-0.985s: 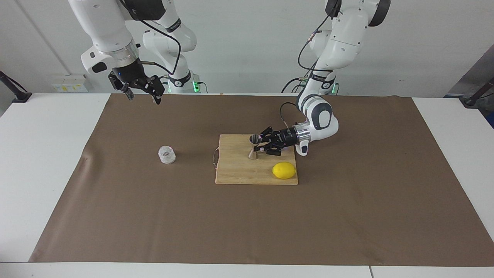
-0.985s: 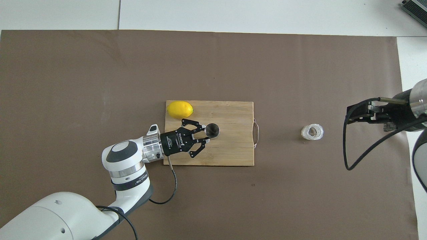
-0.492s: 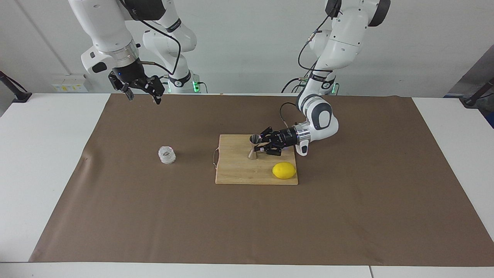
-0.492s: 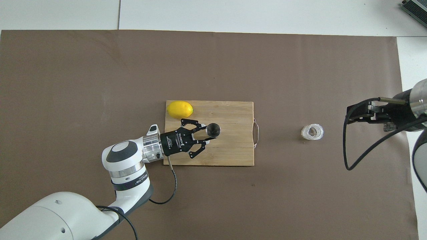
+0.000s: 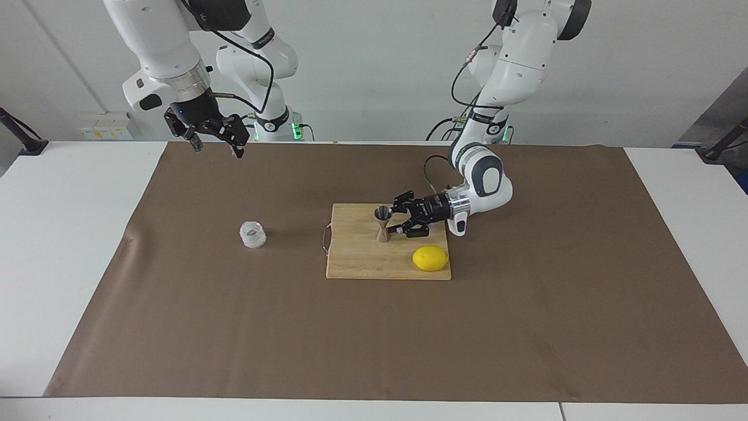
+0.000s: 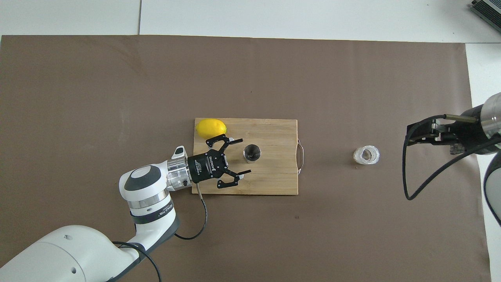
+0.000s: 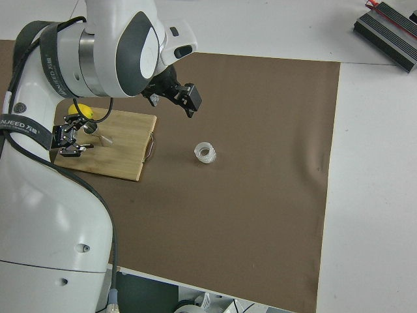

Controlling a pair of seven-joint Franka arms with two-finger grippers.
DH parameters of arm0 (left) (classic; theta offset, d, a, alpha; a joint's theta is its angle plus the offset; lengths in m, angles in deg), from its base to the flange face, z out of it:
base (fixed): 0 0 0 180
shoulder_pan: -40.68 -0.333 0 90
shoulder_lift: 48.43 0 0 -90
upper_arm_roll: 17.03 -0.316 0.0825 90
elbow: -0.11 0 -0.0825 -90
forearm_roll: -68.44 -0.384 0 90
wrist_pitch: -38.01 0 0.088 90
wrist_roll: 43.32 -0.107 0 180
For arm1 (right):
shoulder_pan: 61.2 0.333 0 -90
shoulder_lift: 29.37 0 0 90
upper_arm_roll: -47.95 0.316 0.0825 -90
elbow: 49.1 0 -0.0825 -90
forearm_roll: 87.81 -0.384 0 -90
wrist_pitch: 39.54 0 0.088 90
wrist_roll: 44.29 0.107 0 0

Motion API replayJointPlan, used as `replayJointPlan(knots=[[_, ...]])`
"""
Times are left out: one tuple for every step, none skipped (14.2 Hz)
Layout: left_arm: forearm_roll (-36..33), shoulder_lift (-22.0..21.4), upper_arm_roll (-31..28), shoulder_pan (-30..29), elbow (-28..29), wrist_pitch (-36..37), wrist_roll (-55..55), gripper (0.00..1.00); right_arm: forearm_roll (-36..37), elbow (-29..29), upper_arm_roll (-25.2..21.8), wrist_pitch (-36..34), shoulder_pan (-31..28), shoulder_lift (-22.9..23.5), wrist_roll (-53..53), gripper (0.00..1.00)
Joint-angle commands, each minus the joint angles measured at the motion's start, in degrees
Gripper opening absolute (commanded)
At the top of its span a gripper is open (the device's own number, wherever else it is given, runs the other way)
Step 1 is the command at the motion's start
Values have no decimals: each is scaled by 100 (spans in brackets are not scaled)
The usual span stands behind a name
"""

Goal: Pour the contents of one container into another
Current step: 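Open the left gripper to release the dark cup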

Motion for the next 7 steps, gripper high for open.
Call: replayJointPlan(knots=[[157,-99,-86,107,49,-106,-6,100,-108,-23,21,-96,-88,-27,-124,100],[149,-125,-86,99,49,-167,11,100,-108,-23,21,-96,-88,-36,-124,100],[131,-134,-95,98,57,-185,12,100,-108,-23,21,-96,-88,-36,-124,100],[105,-134,-95,64,66,-177,12,100,-108,-23,21,-96,-88,-27,-124,100],[78,-152,-104,46,75,-177,12,100,-108,-23,21,-96,-88,-36,-124,100],[61,-195,-104,46,75,-185,20,100,-108,-23,21,-96,-88,-36,-124,100],[8,-213,-112,46,84,-185,20,100,-108,-23,21,-96,-88,-36,-124,100]])
